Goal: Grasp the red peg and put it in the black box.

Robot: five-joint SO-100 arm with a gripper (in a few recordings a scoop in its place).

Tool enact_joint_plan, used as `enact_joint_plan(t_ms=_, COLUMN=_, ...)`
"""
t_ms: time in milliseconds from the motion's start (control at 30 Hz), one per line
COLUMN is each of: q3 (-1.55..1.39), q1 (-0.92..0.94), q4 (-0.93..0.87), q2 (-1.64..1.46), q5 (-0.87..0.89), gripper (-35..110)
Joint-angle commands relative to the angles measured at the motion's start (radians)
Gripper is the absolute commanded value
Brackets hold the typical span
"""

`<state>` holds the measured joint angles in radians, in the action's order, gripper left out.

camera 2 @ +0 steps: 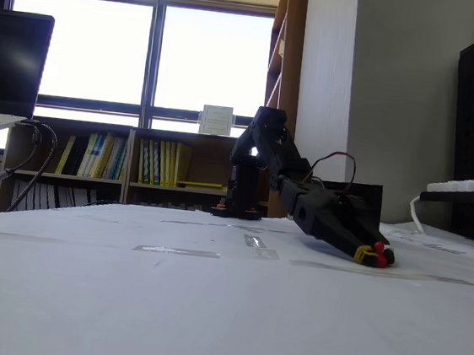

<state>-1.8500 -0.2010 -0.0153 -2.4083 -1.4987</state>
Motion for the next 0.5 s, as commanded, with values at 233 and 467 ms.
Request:
enact_joint_plan(t_ms=233, q3=-0.115, q1=0.005, q4=-0.908, q2=0.749, q5=0.109, gripper=0)
enact_joint_plan(t_ms=467, q3=-0.017, q1=-0.064, q4=-1.292, q2=1.048, q5=0.135, gripper=0)
